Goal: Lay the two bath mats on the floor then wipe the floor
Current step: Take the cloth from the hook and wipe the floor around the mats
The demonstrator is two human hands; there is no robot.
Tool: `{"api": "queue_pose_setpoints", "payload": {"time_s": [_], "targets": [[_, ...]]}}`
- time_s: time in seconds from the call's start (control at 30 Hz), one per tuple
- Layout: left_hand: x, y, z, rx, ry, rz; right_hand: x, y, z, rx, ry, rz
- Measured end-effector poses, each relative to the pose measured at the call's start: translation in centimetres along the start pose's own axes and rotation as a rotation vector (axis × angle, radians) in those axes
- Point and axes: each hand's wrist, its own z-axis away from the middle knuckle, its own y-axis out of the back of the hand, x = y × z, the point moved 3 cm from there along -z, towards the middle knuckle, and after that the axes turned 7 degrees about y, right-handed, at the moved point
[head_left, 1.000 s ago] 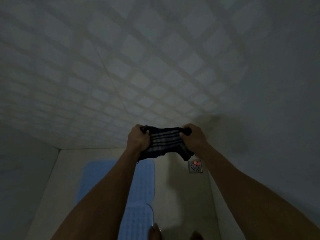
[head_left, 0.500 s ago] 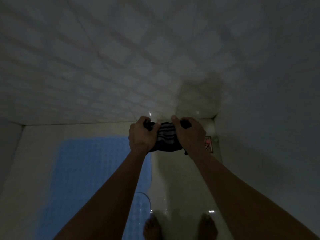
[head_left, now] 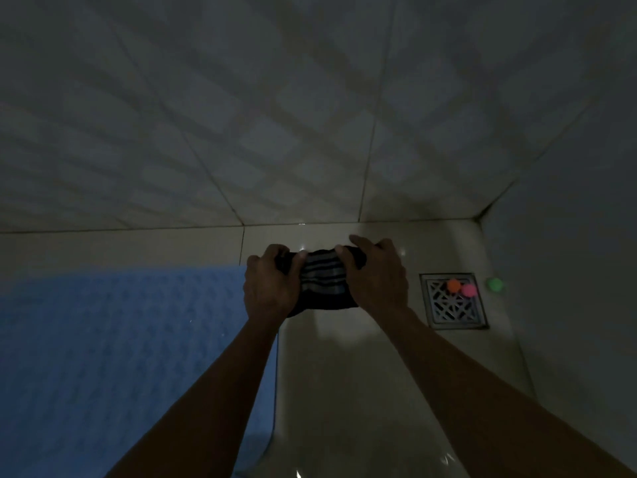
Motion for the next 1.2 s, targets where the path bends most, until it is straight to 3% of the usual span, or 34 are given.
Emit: {"api": "queue_pose_setpoints", "payload": {"time_s": [0.23,0.43,0.87,1.2], "targets": [[-3.1,-7.0,-6.5,0.029,-0.013,-0.076,6.6,-7.7,-5.8,-0.018,0.061,0.054],[-3.1,-10.0,-10.1,0.052,-0.053,-0.136,8.0,-10.0,-9.2,0.046,0.093,0.144],[-4.8,-13.0,-11.6,0.040,-0.392,-0.601,9.3,-11.8,-9.4,0.030,0.253,0.463],[-5.0,-13.8,-11.7,0.144,-0.333,-0.576,9.4,-12.6,-10.1,-0.030,0.202,0.532]]}}
